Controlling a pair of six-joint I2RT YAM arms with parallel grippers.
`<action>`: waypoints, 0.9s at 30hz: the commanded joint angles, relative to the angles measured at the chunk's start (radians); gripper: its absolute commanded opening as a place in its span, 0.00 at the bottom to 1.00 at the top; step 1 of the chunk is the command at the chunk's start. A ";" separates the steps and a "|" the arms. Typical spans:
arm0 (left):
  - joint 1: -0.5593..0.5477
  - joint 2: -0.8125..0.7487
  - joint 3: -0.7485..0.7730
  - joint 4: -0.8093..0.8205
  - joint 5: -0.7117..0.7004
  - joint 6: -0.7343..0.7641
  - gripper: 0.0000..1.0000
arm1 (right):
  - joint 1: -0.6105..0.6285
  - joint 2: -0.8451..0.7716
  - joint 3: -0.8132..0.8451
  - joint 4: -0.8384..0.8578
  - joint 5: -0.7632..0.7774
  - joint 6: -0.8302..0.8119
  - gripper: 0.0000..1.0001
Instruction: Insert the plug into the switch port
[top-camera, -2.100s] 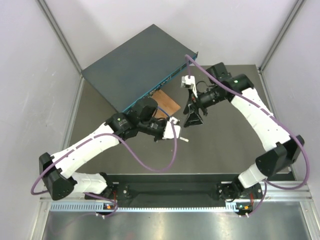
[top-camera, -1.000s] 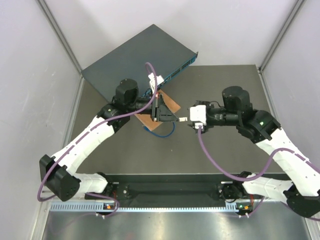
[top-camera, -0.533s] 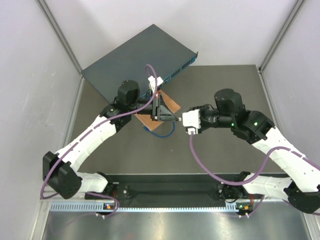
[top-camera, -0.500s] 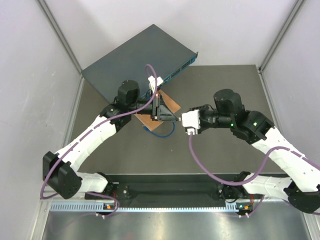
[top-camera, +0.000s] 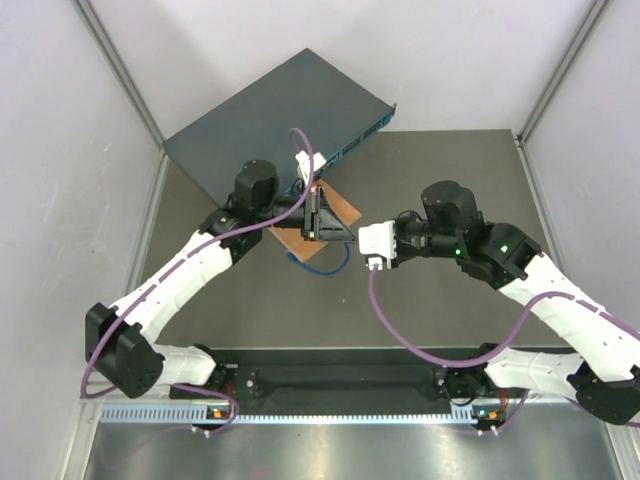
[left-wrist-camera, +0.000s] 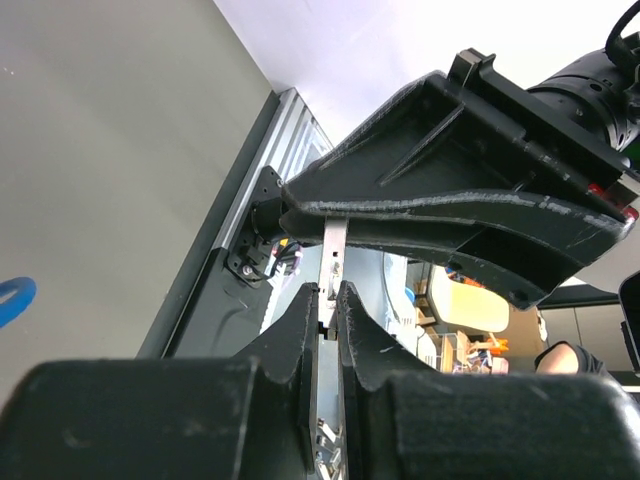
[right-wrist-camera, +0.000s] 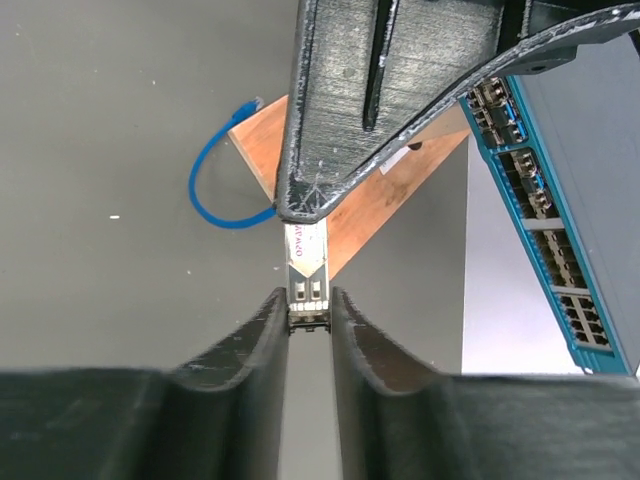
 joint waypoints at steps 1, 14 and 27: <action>0.004 -0.007 0.010 0.051 0.007 0.003 0.00 | 0.017 -0.004 -0.001 0.032 0.012 0.003 0.17; 0.192 -0.046 0.272 0.014 -0.088 0.190 0.95 | 0.014 -0.040 -0.064 0.120 0.084 0.191 0.00; 0.746 -0.129 0.274 -0.049 -0.309 0.096 0.99 | -0.030 0.025 -0.043 0.193 0.166 0.398 0.00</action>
